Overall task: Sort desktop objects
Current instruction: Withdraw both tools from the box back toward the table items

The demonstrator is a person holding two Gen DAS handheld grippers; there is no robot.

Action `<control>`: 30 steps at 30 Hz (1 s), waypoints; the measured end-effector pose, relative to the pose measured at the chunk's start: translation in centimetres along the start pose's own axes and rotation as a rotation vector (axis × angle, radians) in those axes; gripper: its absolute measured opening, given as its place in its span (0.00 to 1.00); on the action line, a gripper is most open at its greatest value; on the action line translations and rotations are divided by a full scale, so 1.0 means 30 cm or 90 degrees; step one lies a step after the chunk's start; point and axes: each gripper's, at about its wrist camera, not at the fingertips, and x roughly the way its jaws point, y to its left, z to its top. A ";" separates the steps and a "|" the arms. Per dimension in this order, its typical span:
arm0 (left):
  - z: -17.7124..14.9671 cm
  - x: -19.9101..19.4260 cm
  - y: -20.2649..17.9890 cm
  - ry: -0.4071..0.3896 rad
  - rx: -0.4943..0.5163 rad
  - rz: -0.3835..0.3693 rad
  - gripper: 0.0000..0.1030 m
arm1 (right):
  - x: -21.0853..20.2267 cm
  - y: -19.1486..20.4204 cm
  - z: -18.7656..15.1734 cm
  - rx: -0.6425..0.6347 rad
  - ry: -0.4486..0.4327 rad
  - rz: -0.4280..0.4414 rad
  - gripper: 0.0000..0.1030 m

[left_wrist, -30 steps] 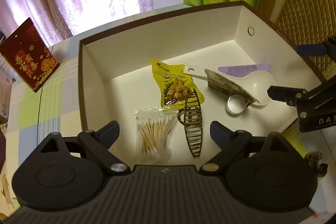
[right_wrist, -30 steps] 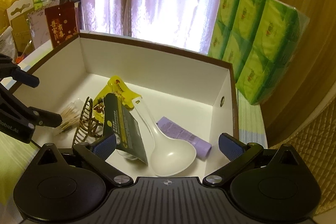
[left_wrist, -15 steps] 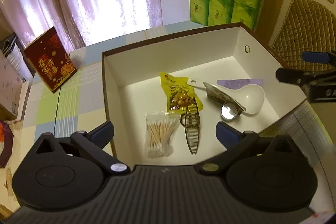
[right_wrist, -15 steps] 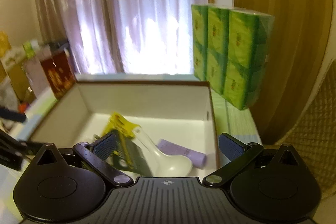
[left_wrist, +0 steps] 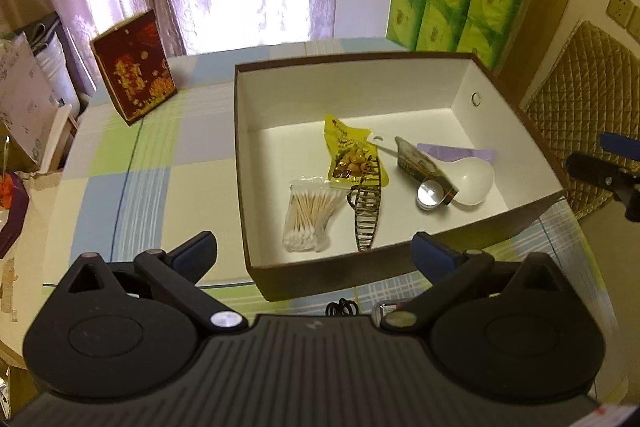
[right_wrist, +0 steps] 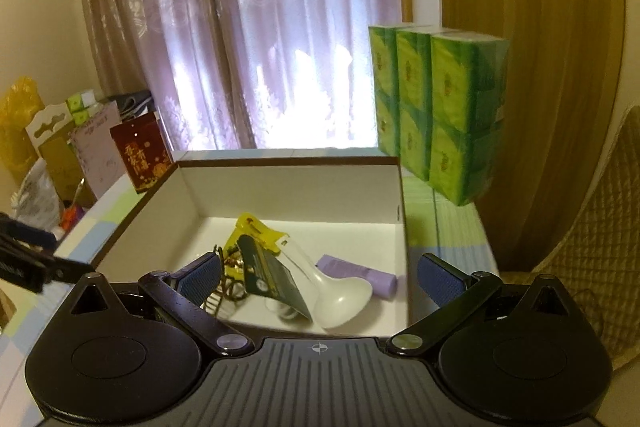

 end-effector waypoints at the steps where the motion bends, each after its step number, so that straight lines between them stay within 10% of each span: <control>1: -0.007 -0.019 -0.002 -0.009 -0.003 0.001 0.99 | -0.017 0.002 -0.005 -0.002 -0.004 -0.005 0.98; 30: -0.270 -0.358 -0.237 -0.081 -0.056 0.019 0.99 | -0.351 0.016 -0.164 -0.072 0.001 0.053 0.98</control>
